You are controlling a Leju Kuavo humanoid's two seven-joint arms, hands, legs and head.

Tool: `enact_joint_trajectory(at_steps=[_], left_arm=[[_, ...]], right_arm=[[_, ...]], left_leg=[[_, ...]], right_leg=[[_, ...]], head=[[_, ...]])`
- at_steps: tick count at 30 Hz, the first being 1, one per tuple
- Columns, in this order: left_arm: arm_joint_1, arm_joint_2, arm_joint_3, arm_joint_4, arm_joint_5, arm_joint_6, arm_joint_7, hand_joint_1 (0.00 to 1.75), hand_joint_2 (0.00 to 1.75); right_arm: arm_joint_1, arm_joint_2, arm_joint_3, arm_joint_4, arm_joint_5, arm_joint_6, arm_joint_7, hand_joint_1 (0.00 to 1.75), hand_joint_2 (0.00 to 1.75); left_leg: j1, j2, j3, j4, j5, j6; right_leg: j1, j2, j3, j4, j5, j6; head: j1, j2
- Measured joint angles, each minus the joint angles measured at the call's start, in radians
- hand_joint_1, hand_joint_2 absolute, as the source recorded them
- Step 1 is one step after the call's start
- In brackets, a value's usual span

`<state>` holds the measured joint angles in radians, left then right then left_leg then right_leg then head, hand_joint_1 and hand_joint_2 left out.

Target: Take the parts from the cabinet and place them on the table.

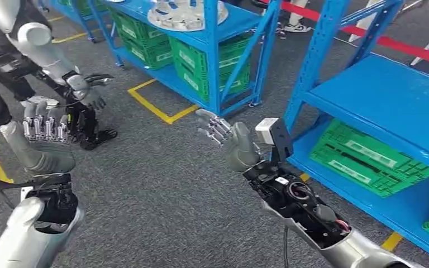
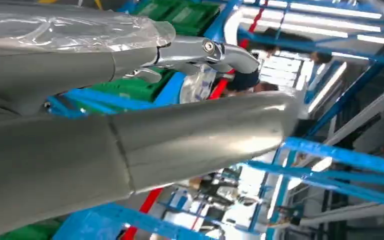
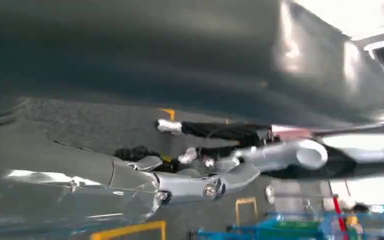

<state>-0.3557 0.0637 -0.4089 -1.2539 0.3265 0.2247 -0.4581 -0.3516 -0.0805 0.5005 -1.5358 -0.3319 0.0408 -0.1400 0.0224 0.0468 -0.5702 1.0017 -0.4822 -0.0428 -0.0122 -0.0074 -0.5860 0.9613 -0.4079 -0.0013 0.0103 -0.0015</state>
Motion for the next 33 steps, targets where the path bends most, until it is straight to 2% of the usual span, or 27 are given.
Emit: enact_joint_trajectory(at_steps=[1,2,3,4,5,6,8,9,10,13,14,15,16,17,18,19,20,21,22,23,24,25,28,29,30,31,33], left_arm=[[0.0,0.0,0.0,0.0,0.001,0.0,0.001,0.0,0.0],[0.002,0.0,0.0,0.0,0.002,0.0,0.002,0.0,0.0],[0.006,0.001,0.0,0.0,0.002,0.003,0.002,0.0,0.0],[0.01,0.002,0.0,0.0,0.003,0.003,0.002,0.0,0.0],[0.013,0.002,0.0,0.0,0.005,0.003,0.004,0.0,0.0],[0.013,0.002,0.0,0.0,0.005,0.003,0.004,0.0,0.0],[0.012,0.002,0.0,0.0,0.006,0.003,0.004,0.0,0.0],[0.011,0.002,0.0,0.0,0.006,0.003,0.004,0.0,0.0],[0.011,0.002,0.0,0.0,0.006,0.003,0.004,0.0,0.0],[0.011,0.002,0.0,0.0,0.009,0.003,0.002,0.0,0.0],[0.01,0.0,0.0,0.0,0.009,0.003,0.001,0.0,0.0],[0.009,-0.002,0.0,0.0,0.009,0.003,0.001,0.0,0.0],[0.009,-0.003,0.0,0.0,0.009,0.003,-0.001,0.0,0.0],[0.01,-0.003,0.0,0.0,0.009,0.003,-0.001,0.0,0.0],[0.014,-0.003,0.0,0.0,0.009,0.003,-0.002,0.0,0.0],[0.017,-0.003,0.0,0.0,0.009,0.003,-0.002,0.0,0.0],[0.02,-0.003,0.0,0.0,0.009,0.003,-0.002,0.0,0.0],[0.021,-0.003,0.0,0.0,0.01,0.003,-0.002,0.0,0.0],[0.021,-0.003,0.0,0.0,0.01,0.003,-0.002,0.0,0.0],[0.021,-0.004,0.0,0.0,0.01,0.003,-0.002,0.0,0.0],[0.021,-0.004,0.0,0.0,0.01,0.0,-0.002,0.0,0.0],[0.019,-0.004,0.0,0.0,0.01,-0.003,-0.003,0.0,0.0],[0.018,-0.005,0.0,0.0,0.011,-0.01,-0.008,0.0,0.0],[0.016,-0.005,0.0,0.0,0.01,-0.012,-0.01,0.0,0.0],[0.014,-0.005,0.0,0.0,0.01,-0.013,-0.011,0.0,0.0],[0.012,-0.005,0.0,0.0,0.009,-0.014,-0.015,0.0,0.0],[0.012,-0.003,0.0,0.002,0.009,-0.015,-0.019,0.0,0.0]], right_arm=[[-0.001,0.0,0.0,0.0,0.0,0.0,0.001,0.0,0.0],[0.001,0.0,0.001,0.0,0.0,0.0,0.001,0.0,0.0],[0.004,0.0,0.002,0.0,0.0,0.0,0.001,0.0,0.0],[0.006,0.0,0.002,0.0,0.0,-0.002,0.002,0.0,0.0],[0.006,0.0,0.002,0.0,0.0,-0.002,0.002,0.0,0.0],[0.006,0.0,0.002,0.0,0.0,-0.003,0.002,0.0,0.0],[0.006,0.0,0.002,0.0,0.0,-0.006,0.002,0.0,0.0],[0.006,0.0,0.002,0.0,0.0,-0.008,0.002,0.0,0.0],[0.005,0.0,0.002,0.0,0.0,-0.009,0.002,0.0,0.0],[0.006,0.0,0.003,0.0,0.0,-0.011,0.002,0.0,0.0],[0.006,0.0,0.002,0.0,0.0,-0.011,0.002,0.0,0.0],[0.005,0.0,0.002,0.0,0.0,-0.011,0.002,0.0,0.0],[0.004,0.0,0.002,0.0,0.0,-0.011,0.003,0.0,0.0],[0.004,0.0,0.003,0.0,0.0,-0.011,0.003,0.0,0.0],[0.005,0.0,0.003,0.0,0.0,-0.011,0.003,0.0,0.0],[0.007,0.0,0.004,0.0,0.0,-0.011,0.003,0.0,0.0],[0.007,0.0,0.004,0.0,0.0,-0.011,0.004,0.0,0.0],[0.007,0.0,0.004,0.0,0.0,-0.012,0.004,0.0,0.0],[0.007,0.0,0.004,0.0,0.0,-0.012,0.003,0.0,0.0],[0.007,0.0,0.004,0.0,0.0,-0.013,0.003,0.0,0.0],[0.006,0.0,0.004,0.0,0.0,-0.015,0.003,0.0,0.0],[0.005,0.0,0.005,0.0,0.0,-0.021,0.004,0.0,0.0],[0.009,-0.001,0.005,0.0,0.002,-0.034,0.003,0.0,0.0],[0.009,-0.001,0.005,-0.002,0.007,-0.042,-0.001,0.0,0.0],[0.009,-0.002,0.004,-0.006,0.018,-0.053,-0.007,0.0,0.0],[0.008,-0.002,0.003,-0.006,0.025,-0.061,-0.01,0.0,0.0],[0.013,-0.002,0.003,-0.007,0.038,-0.074,-0.014,0.0,0.0]], left_leg=[[0.0,-0.022,-0.042,0.084,-0.04,0.002],[-0.004,-0.034,-0.094,0.183,-0.08,0.003],[-0.005,-0.04,-0.14,0.266,-0.104,0.005],[-0.007,-0.041,-0.166,0.303,-0.104,0.007],[-0.008,-0.041,-0.168,0.29,-0.083,0.013],[-0.009,-0.044,-0.146,0.228,-0.039,0.02],[-0.013,-0.07,-0.055,0.034,0.057,0.036],[-0.014,-0.104,-0.027,-0.03,0.064,0.043],[-0.013,-0.095,-0.021,-0.04,0.064,0.037],[-0.016,-0.074,-0.017,-0.045,0.065,0.046],[-0.005,-0.06,-0.012,-0.057,0.07,0.052],[-0.007,-0.055,-0.008,-0.061,0.071,0.055],[-0.007,-0.05,-0.006,-0.061,0.071,0.058],[-0.009,-0.04,-0.005,-0.061,0.07,0.06],[-0.01,-0.031,-0.005,-0.061,0.069,0.06],[-0.009,-0.021,-0.005,-0.06,0.068,0.061],[-0.009,-0.013,-0.004,-0.06,0.066,0.059],[-0.009,-0.005,-0.001,-0.06,0.064,0.056],[-0.008,0.003,0.003,-0.059,0.061,0.053],[-0.008,0.011,0.011,-0.058,0.056,0.049],[-0.01,0.017,0.015,-0.059,0.052,0.044],[-0.018,0.022,0.012,-0.054,0.051,0.04],[-0.017,0.051,0.018,-0.059,0.049,0.029],[-0.015,0.05,0.018,-0.056,0.042,0.021],[-0.011,0.01,0.011,-0.033,0.022,0.015],[-0.009,-0.022,-0.016,0.028,-0.014,0.013],[-0.008,-0.04,-0.104,0.204,-0.088,0.01]], right_leg=[[0.0,0.008,-0.001,0.0,0.001,-0.006],[0.002,0.018,-0.001,0.0,0.001,-0.009],[0.004,0.028,-0.001,0.0,0.001,-0.011],[0.006,0.04,-0.001,0.0,0.0,-0.011],[0.008,0.052,0.0,0.0,0.0,-0.011],[0.01,0.064,0.001,0.0,0.0,-0.011],[0.01,0.086,0.005,0.0,0.0,-0.011],[0.012,0.093,0.003,0.001,0.0,-0.009],[0.014,0.105,-0.001,0.003,-0.001,-0.005],[0.008,0.125,-0.004,-0.005,0.003,0.01],[0.01,0.118,-0.006,0.003,-0.004,0.015],[0.018,0.075,-0.016,0.034,-0.03,0.019],[0.017,0.048,-0.04,0.092,-0.065,0.021],[0.013,0.029,-0.085,0.191,-0.114,0.026],[0.009,0.02,-0.127,0.282,-0.15,0.03],[0.007,0.016,-0.152,0.332,-0.161,0.032],[0.004,0.015,-0.15,0.325,-0.146,0.034],[0.002,0.012,-0.125,0.273,-0.111,0.035],[0.002,0.005,-0.08,0.186,-0.065,0.034],[0.002,-0.013,-0.019,0.07,-0.012,0.032],[0.008,-0.057,0.014,-0.002,-0.009,0.03],[0.016,-0.051,0.015,-0.01,-0.007,0.019],[0.019,-0.018,0.008,-0.007,-0.007,0.005],[0.014,-0.01,0.013,-0.014,-0.002,-0.004],[0.01,0.0,0.016,-0.016,0.001,-0.008],[0.009,0.007,0.015,-0.016,0.003,-0.014],[0.009,0.025,0.012,-0.016,0.004,-0.018]], head=[[-0.007,0.0],[-0.016,0.0],[-0.023,0.0],[-0.024,0.0],[-0.027,0.0],[-0.031,0.0],[-0.038,0.0],[-0.042,0.0],[-0.042,0.0],[-0.042,0.0],[-0.041,0.0],[-0.034,0.0],[-0.022,0.0],[-0.012,0.0],[-0.009,0.0],[-0.007,0.0],[-0.002,0.0],[0.005,0.0],[0.008,0.0],[0.01,0.0],[0.018,0.0],[0.018,0.0],[0.008,0.0],[0.008,0.0],[0.003,0.0],[0.0,0.0],[-0.018,0.0]])
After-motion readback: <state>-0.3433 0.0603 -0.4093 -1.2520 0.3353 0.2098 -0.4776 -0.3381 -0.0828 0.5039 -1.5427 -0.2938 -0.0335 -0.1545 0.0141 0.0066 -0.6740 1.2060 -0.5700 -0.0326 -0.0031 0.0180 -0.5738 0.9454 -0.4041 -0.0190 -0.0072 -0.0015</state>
